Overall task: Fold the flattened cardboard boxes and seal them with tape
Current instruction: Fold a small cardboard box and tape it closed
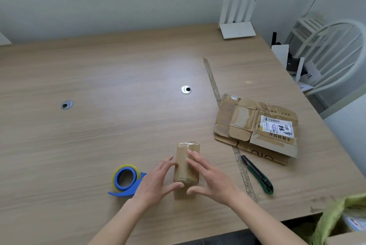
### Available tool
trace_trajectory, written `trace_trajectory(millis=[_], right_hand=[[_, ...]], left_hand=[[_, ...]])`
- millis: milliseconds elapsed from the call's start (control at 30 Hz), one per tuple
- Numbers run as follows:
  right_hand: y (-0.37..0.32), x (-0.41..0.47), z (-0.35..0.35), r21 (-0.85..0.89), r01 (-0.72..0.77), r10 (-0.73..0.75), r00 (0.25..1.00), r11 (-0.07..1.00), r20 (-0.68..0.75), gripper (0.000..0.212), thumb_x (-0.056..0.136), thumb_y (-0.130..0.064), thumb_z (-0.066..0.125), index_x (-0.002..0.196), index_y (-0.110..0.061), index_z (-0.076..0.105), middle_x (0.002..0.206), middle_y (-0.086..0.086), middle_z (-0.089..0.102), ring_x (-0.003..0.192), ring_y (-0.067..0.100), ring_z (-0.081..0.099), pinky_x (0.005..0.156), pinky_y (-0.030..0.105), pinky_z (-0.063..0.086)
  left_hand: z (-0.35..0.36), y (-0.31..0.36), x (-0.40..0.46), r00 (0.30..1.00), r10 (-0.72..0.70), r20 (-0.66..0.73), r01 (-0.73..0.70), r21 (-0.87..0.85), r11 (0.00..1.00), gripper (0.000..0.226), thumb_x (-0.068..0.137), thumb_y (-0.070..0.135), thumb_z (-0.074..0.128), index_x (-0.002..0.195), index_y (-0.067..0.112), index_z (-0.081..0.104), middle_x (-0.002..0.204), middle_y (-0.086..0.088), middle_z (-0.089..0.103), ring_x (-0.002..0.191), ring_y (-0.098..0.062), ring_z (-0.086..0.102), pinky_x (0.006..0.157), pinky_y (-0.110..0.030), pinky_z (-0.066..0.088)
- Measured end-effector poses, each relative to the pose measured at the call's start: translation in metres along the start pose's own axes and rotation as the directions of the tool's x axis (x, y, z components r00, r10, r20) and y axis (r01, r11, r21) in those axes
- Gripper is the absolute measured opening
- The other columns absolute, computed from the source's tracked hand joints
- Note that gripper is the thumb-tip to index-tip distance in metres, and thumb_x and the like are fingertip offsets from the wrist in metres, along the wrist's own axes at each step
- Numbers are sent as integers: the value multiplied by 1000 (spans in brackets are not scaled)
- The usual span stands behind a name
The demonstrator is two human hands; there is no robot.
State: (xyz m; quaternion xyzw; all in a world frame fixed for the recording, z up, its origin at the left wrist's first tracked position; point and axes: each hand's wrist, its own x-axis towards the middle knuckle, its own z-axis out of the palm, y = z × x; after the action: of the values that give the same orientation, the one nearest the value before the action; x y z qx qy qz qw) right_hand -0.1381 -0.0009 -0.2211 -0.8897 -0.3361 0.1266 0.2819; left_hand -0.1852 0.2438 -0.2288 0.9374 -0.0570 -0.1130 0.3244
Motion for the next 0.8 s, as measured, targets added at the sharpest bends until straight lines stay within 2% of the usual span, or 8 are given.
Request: trace_trajectory(millis=[100, 167, 233, 367, 433, 567, 667, 800], right_hand=[[-2, 4, -5, 171, -274, 309, 923, 946, -230, 60, 98, -47, 60, 152, -32, 39, 156, -21, 34, 140, -4, 36, 115, 20, 35], [-2, 17, -5, 391, -460, 534, 840, 797, -101, 56, 96, -36, 65, 148, -26, 46, 138, -10, 55, 117, 4, 57, 104, 30, 49], [-4, 28, -6, 496, -545, 608, 793, 676, 43, 54, 94, -25, 69, 145, -22, 50, 124, -3, 65, 102, 9, 66, 96, 37, 55], [-13, 39, -30, 578, -517, 590, 804, 631, 74, 64, 88, -16, 71, 145, -29, 47, 119, -3, 65, 95, 9, 72, 87, 34, 60], [-21, 48, -52, 639, -486, 568, 818, 596, 91, 63, 87, -20, 75, 143, -30, 47, 122, -2, 64, 98, 10, 71, 83, 26, 59], [-53, 77, -117, 755, -437, 602, 795, 488, 71, 87, 61, -74, 79, 127, -29, 47, 116, -5, 66, 107, 9, 64, 97, 36, 53], [-84, 93, -167, 739, -409, 644, 763, 536, -45, 92, 49, -82, 78, 114, -28, 42, 108, -3, 64, 100, 12, 65, 93, 40, 54], [-130, 104, -226, 680, -342, 591, 789, 649, -168, 90, 59, -65, 86, 125, -26, 38, 102, -5, 66, 97, 12, 66, 90, 36, 54]], left_hand=[[2, 15, 7, 973, -231, -2, 219, -309, 925, 75, 83, 74, 53, 147, 48, 26, 141, 22, 47, 120, 3, 53, 94, -33, 53], [3, 26, 15, 940, -337, 59, 327, -441, 836, 73, 88, 62, 58, 150, 48, 24, 134, 17, 54, 109, -1, 61, 75, -29, 57], [0, 37, 24, 922, -375, 102, 373, -501, 781, 66, 92, 45, 64, 147, 50, 26, 130, 13, 58, 98, -3, 67, 59, -22, 53], [-20, 54, 36, 911, -405, 83, 368, -609, 703, 77, 86, 16, 71, 150, 39, 34, 125, 13, 59, 98, -8, 68, 83, -36, 59], [-38, 65, 42, 914, -404, 43, 340, -628, 700, 80, 76, 15, 71, 146, 39, 39, 128, 12, 57, 107, -8, 63, 85, -33, 58], [-95, 103, 52, 924, -375, -80, 226, -677, 700, 69, 70, 17, 70, 133, 43, 53, 128, 13, 62, 112, 7, 58, 82, -14, 51], [-140, 140, 55, 931, -330, -158, 124, -713, 690, 54, 88, 6, 63, 131, 37, 58, 130, 15, 61, 113, 12, 55, 78, -5, 46], [-199, 183, 48, 921, -264, -288, 10, -658, 753, 47, 94, 8, 58, 133, 34, 59, 141, 23, 49, 124, 8, 48, 83, 1, 39]])
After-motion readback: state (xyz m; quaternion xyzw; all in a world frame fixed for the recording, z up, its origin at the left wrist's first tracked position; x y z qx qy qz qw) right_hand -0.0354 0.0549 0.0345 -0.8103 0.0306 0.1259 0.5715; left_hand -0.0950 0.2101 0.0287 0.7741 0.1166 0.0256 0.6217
